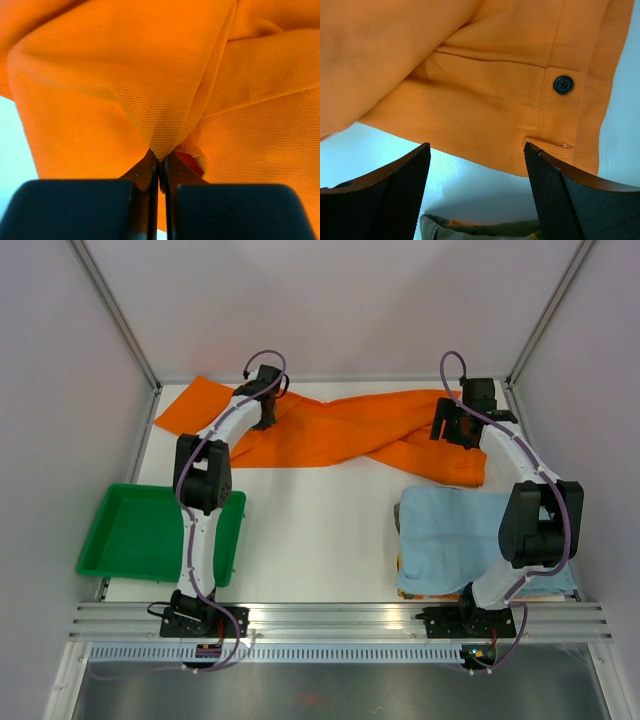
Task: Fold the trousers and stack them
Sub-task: Flatten the trousers out
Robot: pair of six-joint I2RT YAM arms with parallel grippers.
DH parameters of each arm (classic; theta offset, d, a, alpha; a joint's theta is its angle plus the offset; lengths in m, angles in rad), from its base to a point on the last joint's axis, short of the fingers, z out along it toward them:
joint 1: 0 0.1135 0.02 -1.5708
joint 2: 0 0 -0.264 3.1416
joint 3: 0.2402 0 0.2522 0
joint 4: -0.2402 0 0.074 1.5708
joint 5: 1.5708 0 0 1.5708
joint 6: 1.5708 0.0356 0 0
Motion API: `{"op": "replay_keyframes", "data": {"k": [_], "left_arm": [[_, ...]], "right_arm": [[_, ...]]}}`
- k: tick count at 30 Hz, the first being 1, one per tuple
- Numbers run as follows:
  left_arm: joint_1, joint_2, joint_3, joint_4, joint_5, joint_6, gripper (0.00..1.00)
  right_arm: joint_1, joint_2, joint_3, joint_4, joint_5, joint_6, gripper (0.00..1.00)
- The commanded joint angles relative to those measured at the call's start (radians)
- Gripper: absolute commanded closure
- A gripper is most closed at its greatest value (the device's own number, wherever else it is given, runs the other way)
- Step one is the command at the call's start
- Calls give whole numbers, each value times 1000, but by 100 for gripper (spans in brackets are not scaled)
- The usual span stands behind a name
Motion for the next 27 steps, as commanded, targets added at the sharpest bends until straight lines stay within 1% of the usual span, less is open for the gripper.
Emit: {"op": "replay_keyframes", "data": {"k": [1,3,4,7,8,11,13,14,15,16,17,19,20,22,24,27], "left_arm": [[27,-180,-1,33,-83,-28,98],[40,-255,-12,50,-127,-12,98],[56,-336,-24,76,-141,-11,98],[93,-461,-62,142,-156,-23,98],[96,-537,-78,165,-167,-32,98],[98,-659,-144,248,-225,-46,98],[100,-700,-190,299,-282,-46,98],[101,-714,-199,350,-305,-44,98],[107,-732,-201,368,-328,-46,98],[122,-736,-182,380,-333,-48,98],[132,-737,-169,398,-336,-57,98],[174,-727,-117,411,-324,-60,98],[193,-719,-98,411,-287,-83,98],[253,-690,-37,402,-226,-110,98],[274,-674,2,405,-175,-136,98],[279,-654,16,447,-132,-106,98]], "right_arm": [[-7,-22,-29,35,10,16,18],[-7,-22,-43,41,7,13,19],[-7,-22,-58,43,8,10,19],[-7,-25,-97,52,-5,7,19],[-7,-28,-107,73,-12,4,19],[-4,-14,-143,122,-59,-19,19],[9,8,-120,123,-99,-33,20],[18,24,-111,132,-113,-40,21],[27,29,-104,142,-126,-53,22],[38,35,-100,156,-146,-60,23],[61,37,-103,196,-198,-73,23],[91,35,-112,240,-245,-144,23],[126,38,-112,266,-257,-171,23],[154,61,-83,271,-252,-214,21],[167,118,-43,282,-275,-215,19],[176,211,33,261,-268,-215,16]]}}
